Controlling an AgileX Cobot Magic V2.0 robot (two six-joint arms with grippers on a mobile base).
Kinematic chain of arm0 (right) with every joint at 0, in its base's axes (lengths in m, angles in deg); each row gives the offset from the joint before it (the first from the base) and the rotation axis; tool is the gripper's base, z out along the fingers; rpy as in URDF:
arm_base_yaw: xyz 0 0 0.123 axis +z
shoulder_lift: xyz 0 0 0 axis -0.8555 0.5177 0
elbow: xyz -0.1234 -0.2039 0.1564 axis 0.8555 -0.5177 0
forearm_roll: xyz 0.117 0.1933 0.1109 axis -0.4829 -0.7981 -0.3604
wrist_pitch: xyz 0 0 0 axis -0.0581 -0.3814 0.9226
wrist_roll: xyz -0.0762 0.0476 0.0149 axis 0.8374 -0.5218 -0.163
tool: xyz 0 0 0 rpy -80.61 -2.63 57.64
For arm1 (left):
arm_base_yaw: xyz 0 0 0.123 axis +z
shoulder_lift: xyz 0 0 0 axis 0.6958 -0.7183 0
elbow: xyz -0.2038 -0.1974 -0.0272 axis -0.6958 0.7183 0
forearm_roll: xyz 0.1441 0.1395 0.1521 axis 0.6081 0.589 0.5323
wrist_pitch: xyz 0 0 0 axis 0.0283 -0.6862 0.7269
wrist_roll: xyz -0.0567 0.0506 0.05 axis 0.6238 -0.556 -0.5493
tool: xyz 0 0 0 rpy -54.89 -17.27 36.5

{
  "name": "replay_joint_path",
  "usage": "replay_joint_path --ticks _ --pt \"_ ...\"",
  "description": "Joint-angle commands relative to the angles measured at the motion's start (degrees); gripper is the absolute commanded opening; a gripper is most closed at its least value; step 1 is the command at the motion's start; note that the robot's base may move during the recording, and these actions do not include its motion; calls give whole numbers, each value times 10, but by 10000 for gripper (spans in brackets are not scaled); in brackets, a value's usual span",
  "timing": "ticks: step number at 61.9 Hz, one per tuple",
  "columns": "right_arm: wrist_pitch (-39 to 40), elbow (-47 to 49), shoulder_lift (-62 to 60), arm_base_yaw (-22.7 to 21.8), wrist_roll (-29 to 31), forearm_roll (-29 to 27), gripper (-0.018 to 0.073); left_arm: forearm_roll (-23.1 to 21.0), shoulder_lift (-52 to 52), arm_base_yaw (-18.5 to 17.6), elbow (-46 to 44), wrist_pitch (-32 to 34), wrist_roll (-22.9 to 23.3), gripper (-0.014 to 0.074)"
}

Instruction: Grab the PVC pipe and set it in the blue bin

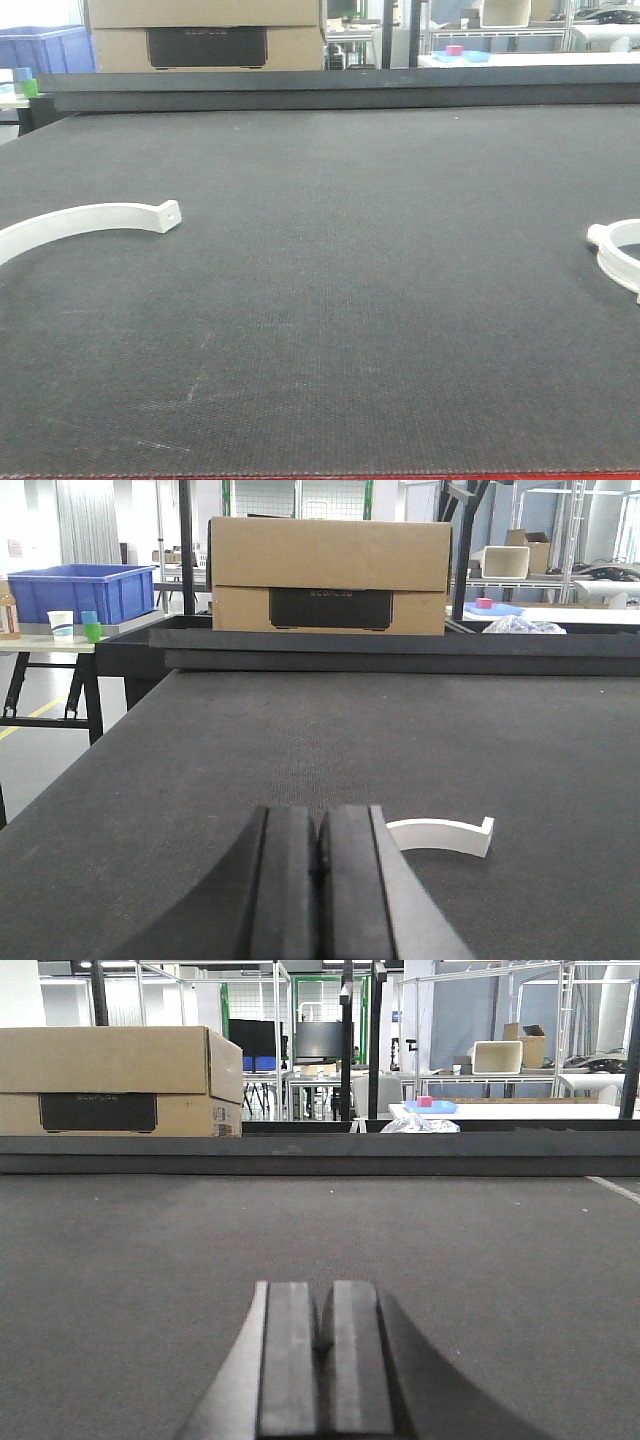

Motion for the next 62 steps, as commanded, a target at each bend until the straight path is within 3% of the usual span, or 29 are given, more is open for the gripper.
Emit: replay_joint_path --ticks 1,51,62 --pt "13 0 -2 -3 0 -1 -169 -1 3 -1 -2 10 0 -111" --pt "13 0 -2 -3 0 -1 -169 -1 3 -1 -2 11 0 -111" --pt "65 0 -2 -3 0 -1 -169 -7 3 -1 -2 93 0 -111"
